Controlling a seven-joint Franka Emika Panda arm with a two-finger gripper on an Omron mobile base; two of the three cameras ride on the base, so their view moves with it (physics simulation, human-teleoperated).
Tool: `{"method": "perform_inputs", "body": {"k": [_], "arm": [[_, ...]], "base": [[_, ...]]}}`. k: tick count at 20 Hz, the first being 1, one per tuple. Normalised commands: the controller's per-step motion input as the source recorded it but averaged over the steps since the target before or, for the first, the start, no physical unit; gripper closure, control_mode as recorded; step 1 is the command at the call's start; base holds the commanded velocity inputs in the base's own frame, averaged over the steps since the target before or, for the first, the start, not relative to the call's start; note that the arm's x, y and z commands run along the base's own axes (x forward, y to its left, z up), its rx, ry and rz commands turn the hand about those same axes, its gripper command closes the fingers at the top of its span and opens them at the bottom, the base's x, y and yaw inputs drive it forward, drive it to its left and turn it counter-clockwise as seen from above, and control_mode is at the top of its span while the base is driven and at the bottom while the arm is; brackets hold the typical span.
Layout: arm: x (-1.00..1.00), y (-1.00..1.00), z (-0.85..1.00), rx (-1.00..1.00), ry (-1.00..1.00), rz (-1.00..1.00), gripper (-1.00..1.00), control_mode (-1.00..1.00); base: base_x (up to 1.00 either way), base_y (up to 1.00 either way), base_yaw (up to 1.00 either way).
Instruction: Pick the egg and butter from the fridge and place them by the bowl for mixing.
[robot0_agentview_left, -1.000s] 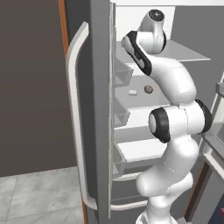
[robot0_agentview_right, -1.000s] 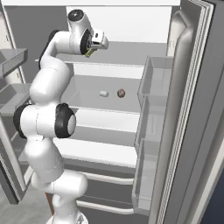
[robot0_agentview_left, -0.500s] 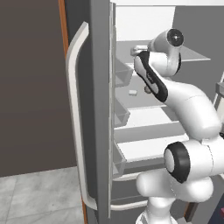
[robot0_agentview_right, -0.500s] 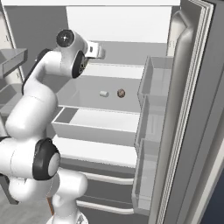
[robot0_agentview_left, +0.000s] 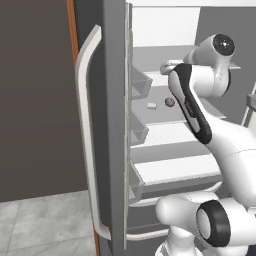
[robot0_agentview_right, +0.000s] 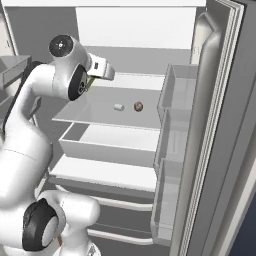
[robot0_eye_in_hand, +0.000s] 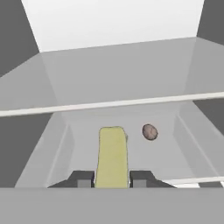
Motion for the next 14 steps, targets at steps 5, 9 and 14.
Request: {"method": "perform_inputs", "body": {"k": [5,9,14], "arm": [[-1.0,0.01,-0.36,0.0,0.23,0.0,1.0,-1.0],[-1.0,0.0,-0.36,0.0,0.31,0.0,1.0,-1.0],[-1.0,0.0,-0.38,0.0,0.13,0.0,1.0,-1.0]], "base": [[0.0,0.0,0.0],[0.0,0.0,0.0],[0.0,0.0,0.0]]}}
